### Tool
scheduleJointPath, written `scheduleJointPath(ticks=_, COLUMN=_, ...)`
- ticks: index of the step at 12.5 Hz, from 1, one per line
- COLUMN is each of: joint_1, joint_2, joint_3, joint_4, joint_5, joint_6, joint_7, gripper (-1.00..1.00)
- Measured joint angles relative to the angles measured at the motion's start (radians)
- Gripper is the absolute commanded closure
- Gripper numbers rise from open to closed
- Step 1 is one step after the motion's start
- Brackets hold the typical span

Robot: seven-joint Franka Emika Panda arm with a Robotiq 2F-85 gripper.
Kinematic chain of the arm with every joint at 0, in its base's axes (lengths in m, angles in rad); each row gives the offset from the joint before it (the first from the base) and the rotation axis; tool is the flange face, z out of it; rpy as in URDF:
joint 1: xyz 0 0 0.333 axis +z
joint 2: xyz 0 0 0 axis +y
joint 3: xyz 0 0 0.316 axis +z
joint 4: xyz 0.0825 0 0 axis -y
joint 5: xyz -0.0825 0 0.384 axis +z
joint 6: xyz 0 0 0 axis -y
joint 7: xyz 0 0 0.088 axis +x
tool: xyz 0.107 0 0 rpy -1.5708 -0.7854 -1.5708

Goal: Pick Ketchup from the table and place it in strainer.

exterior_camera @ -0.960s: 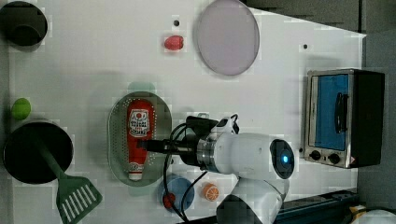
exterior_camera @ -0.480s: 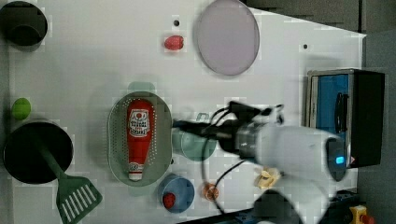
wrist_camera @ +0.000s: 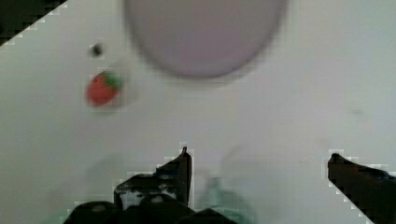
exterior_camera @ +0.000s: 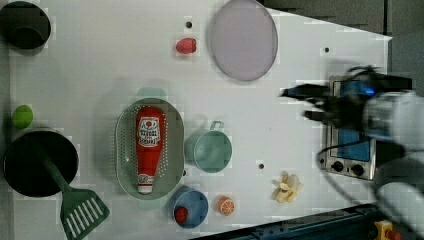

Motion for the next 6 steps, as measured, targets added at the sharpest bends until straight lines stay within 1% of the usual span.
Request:
scheduleJointPath(ticks=2, joint_1=-0.038, joint_2=-0.055, joint_3=-0.097, joint_4=0.057, joint_5=0.005, joint_6=-0.186, joint_7=0.002, gripper=-1.00)
scheduleJointPath(ticks=4, joint_1=-0.048, joint_2=-0.089, joint_3=-0.190, joint_4=0.146, joint_5=0.034, joint_6=-0.363, joint_7=0.003, gripper=-1.00)
scheduleJointPath(ticks=6, joint_1=-0.055, joint_2=-0.126, joint_3=-0.241, joint_4=0.225, joint_5=0.030, joint_6=-0.492, joint_7=0.004, gripper=-1.00)
